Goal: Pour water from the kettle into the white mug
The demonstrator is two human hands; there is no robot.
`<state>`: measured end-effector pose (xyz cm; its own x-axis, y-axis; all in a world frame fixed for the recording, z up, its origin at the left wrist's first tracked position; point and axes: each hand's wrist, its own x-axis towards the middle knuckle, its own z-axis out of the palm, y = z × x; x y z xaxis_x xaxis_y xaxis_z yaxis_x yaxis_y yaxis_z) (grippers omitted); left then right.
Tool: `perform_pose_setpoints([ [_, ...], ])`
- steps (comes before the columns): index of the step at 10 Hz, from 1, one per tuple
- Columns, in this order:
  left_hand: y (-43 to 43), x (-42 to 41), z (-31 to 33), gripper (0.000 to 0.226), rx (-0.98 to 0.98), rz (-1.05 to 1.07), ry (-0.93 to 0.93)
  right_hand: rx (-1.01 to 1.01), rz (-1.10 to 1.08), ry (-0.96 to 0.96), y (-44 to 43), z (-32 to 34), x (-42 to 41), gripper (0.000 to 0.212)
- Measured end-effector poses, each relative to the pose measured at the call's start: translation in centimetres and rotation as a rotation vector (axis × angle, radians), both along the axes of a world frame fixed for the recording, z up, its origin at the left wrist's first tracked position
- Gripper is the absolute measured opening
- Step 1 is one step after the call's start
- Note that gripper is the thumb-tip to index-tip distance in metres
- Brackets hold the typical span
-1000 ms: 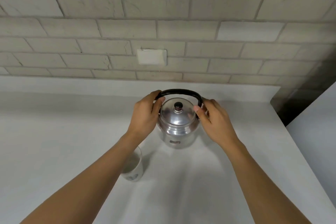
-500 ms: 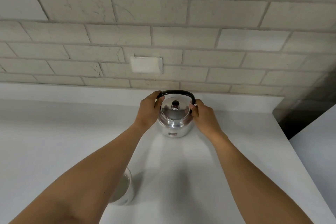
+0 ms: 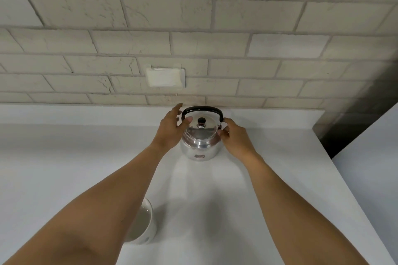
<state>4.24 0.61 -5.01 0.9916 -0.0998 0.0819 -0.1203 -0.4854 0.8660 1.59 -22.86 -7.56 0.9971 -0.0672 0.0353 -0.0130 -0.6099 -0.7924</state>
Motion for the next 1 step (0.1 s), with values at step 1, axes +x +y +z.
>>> perform_pose_setpoints([
  [1, 0.63, -0.64, 0.92, 0.066, 0.035, 0.072, -0.113, 0.042, -0.054, -0.036, 0.12, 0.82, -1.68, 0.05],
])
